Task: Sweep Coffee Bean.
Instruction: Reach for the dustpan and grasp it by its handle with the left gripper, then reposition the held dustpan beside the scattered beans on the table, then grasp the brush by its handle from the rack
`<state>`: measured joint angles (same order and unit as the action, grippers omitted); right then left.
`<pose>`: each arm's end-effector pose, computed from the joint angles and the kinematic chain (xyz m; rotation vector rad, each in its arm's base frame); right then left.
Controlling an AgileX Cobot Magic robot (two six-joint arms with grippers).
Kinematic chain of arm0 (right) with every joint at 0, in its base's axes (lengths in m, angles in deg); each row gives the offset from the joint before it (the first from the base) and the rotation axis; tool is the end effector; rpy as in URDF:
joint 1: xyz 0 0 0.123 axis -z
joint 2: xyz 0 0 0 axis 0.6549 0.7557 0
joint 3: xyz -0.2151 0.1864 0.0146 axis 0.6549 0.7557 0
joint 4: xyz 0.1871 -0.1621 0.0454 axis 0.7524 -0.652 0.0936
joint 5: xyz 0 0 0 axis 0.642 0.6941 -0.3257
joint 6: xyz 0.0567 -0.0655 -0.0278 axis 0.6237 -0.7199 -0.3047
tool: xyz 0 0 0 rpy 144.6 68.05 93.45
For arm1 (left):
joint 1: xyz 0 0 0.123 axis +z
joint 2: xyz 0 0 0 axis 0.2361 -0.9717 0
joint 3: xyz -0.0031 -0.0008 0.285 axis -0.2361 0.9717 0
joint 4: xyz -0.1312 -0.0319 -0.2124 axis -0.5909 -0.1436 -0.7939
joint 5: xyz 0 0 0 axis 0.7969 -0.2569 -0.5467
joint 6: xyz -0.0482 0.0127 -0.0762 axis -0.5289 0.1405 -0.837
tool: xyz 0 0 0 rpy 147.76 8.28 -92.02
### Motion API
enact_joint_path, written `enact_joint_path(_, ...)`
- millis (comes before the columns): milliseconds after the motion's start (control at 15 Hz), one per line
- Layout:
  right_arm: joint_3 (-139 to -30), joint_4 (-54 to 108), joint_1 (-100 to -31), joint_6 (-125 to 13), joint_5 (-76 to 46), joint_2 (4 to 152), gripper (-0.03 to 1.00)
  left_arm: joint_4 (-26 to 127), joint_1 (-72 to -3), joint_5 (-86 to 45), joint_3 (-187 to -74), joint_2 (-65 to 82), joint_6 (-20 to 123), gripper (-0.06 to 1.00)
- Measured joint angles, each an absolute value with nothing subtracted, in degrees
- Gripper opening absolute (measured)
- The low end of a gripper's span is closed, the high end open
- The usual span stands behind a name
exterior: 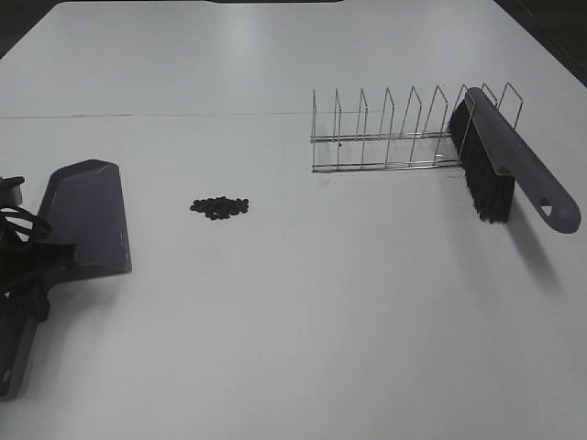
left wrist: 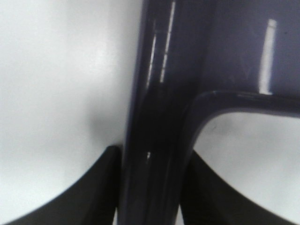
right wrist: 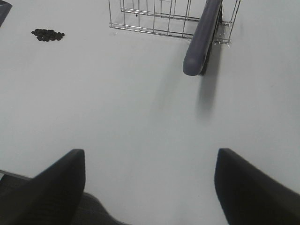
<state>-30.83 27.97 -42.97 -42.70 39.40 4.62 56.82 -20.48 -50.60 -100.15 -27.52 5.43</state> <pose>-0.0046 0.0125 0.2627 -0.2242 2.1139 0.1111 0.2910 -0.0413 0.0942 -0.3121 3.1101 -0.1166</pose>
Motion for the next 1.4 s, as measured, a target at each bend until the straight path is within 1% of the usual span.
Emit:
enact_joint_path(200, -30.83, 28.38, -42.97, -41.61, 39.4, 4.62, 0.67, 56.88, -20.48, -51.45, -100.27, -27.58, 8.93, 0.33)
enact_joint_path(467, -30.94, 28.43, -42.97, -41.38, 39.17, 4.62, 0.67, 58.14, -20.48, -52.2, -100.21, -27.58, 9.79, 0.33)
enact_joint_path(667, -34.55, 27.92, -42.97, -38.12, 38.94, 7.66, 0.66, 64.04, -20.59, -55.35, -100.5, -26.78, 10.19, 0.33)
enact_joint_path(933, -41.77, 27.8, -42.97, -36.86, 39.34, 22.72, 0.66, 67.65, -20.59, -63.49, -106.11, -26.49, 12.88, 0.33)
enact_joint_path(1000, -42.8, 27.8, -42.97, -36.63, 39.63, 25.13, 0.66, 67.93, -20.59, -63.77, -106.68, -26.49, 13.28, 0.33)
enact_joint_path(1067, -45.95, 27.8, -42.97, -35.71, 40.38, 32.12, 0.66, 69.08, -20.59, -63.77, -107.49, -26.49, 13.63, 0.33)
enact_joint_path(1200, -49.1, 27.8, -42.97, -35.48, 41.01, 37.91, 0.66, 70.28, -20.59, -63.66, -107.54, -26.49, 13.63, 0.33)
enact_joint_path(1267, -53.46, 27.75, -42.97, -35.48, 41.01, 46.16, 0.66, 71.2, -20.59, -62.68, -107.54, -26.49, 13.63, 0.33)
enact_joint_path(1400, -58.27, 27.69, -42.97, -35.48, 41.29, 54.41, 0.66, 71.37, -20.59, -62.0, -107.54, -26.49, 13.63, 0.33)
